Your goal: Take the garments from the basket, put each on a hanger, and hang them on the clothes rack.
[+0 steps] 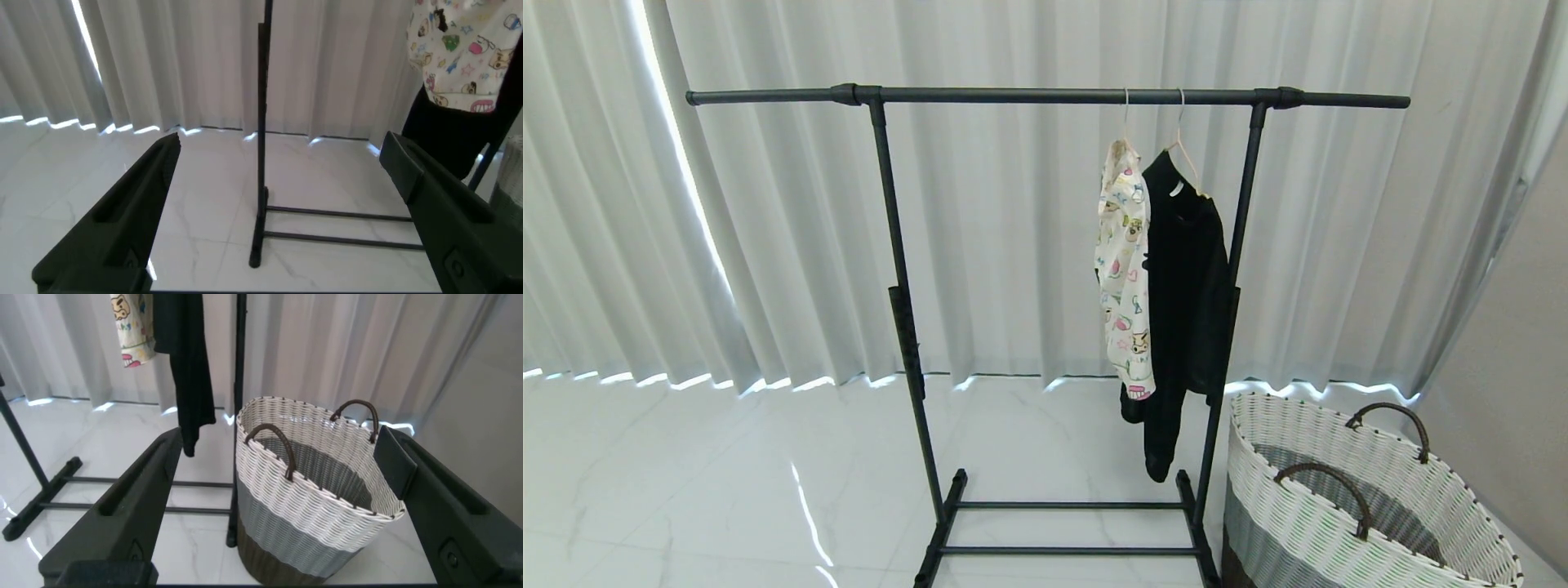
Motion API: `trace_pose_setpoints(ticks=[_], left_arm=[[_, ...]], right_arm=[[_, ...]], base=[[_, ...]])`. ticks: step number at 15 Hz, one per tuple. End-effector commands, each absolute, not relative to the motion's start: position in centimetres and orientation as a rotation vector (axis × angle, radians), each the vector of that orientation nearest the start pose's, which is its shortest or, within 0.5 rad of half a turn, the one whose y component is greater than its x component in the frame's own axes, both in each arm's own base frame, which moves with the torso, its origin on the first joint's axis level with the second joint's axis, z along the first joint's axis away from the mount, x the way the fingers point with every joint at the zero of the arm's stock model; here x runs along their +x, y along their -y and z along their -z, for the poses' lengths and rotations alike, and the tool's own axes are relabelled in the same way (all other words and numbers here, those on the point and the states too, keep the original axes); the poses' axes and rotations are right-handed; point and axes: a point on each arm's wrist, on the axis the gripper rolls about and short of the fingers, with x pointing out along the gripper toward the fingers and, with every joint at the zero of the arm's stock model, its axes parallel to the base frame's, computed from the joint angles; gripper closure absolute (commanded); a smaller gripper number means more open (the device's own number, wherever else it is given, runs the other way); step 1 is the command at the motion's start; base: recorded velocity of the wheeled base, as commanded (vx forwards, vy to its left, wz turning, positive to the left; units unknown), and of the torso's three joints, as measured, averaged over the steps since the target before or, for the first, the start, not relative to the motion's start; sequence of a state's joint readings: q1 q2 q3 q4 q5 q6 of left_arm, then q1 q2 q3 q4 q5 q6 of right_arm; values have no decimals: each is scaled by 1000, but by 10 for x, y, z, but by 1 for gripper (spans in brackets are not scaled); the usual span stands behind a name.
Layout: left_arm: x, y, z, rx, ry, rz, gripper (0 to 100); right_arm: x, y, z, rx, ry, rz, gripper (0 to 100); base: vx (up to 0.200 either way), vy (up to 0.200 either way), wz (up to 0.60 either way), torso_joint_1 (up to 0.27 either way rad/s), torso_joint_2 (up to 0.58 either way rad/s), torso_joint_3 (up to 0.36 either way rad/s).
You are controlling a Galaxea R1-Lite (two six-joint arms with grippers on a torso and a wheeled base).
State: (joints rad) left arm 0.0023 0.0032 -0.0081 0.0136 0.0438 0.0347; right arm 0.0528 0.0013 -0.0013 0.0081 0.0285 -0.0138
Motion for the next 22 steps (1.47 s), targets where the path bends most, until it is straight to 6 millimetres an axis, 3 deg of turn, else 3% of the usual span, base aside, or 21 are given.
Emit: trace_pose_setpoints(ticks=[1,22], left_arm=[[-23,-1,-76,45,-10,-35,0],[-23,-1,-76,14,-9,-37,0]], right_arm=[[-23,1,-75,-14,-6,-83,0],[-23,1,-75,-3,-6,-81,0]], base=[[0,0,0,0,0,0],[0,0,0,0,0,0]])
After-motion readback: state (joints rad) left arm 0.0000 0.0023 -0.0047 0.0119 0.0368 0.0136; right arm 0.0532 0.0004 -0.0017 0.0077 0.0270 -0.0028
